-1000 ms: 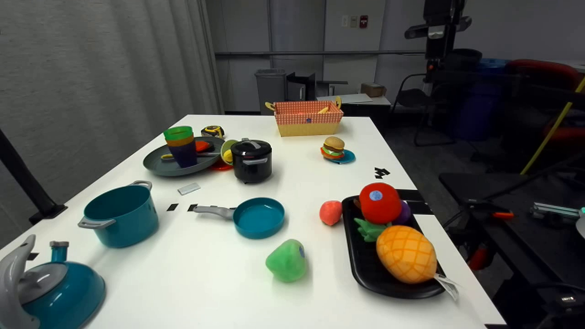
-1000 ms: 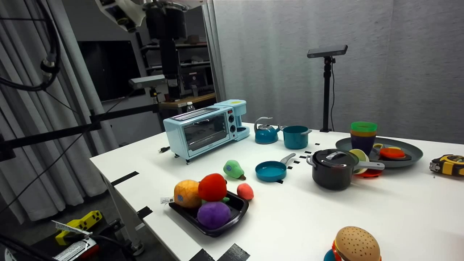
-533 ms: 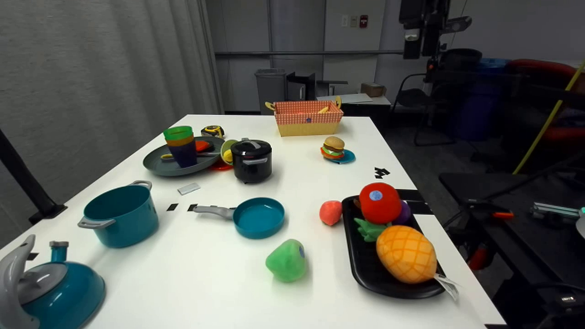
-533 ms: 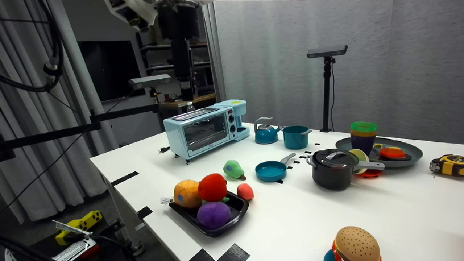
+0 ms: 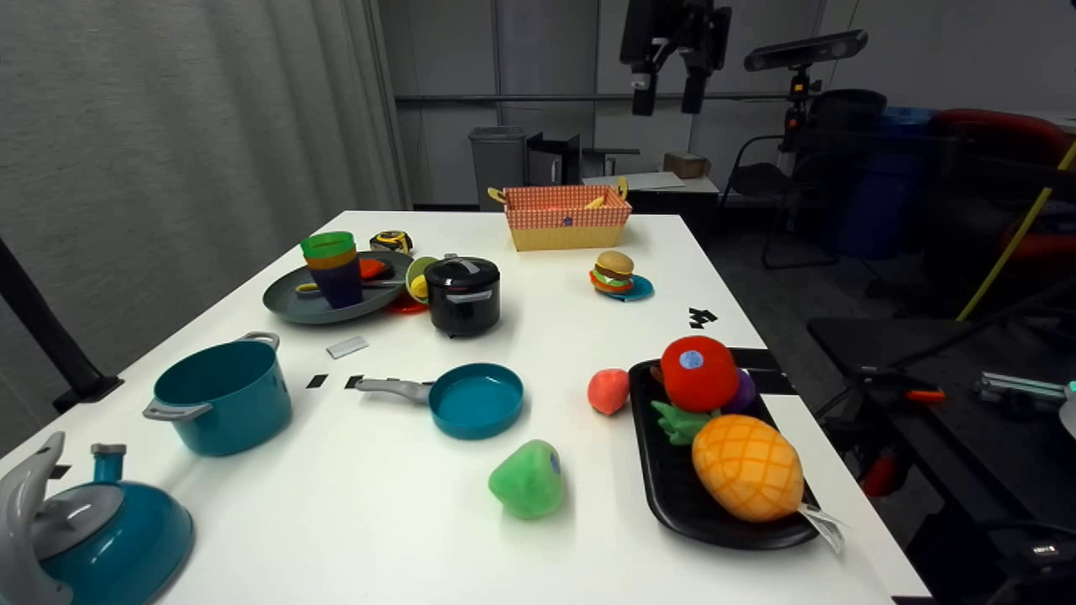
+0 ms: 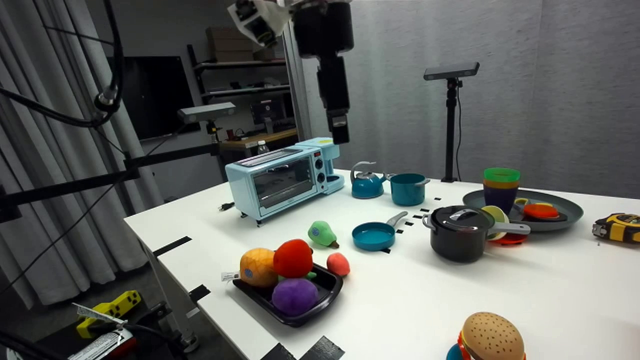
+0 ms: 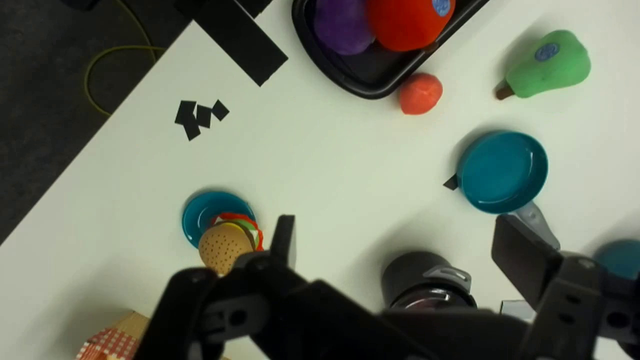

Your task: Remove the lid from the black pot and put it on the blue pan

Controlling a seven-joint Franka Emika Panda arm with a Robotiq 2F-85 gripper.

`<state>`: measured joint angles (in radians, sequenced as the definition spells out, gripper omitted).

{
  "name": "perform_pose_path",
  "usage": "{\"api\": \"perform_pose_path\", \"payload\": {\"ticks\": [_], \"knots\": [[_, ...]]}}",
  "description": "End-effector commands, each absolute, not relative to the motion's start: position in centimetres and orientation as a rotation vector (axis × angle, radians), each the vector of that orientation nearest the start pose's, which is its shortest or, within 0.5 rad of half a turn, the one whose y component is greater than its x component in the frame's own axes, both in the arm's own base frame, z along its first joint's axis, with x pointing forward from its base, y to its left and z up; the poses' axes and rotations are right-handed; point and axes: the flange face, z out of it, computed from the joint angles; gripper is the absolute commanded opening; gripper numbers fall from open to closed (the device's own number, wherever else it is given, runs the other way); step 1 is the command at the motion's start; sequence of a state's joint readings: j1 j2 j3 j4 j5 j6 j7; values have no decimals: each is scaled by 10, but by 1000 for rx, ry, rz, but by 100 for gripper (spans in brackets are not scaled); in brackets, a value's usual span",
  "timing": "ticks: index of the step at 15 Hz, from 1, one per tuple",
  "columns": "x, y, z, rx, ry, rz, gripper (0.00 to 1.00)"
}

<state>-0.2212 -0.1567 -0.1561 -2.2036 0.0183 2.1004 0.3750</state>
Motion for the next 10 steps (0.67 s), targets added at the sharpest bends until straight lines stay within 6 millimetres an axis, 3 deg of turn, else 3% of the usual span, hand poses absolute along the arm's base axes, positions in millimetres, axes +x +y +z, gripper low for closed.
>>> {"api": "perform_pose_path", "payload": {"ticks": [1, 10], "knots": [[508, -220, 445, -2972, 1106, -140, 100], [585, -240, 429, -3022, 1019, -201, 100]]}}
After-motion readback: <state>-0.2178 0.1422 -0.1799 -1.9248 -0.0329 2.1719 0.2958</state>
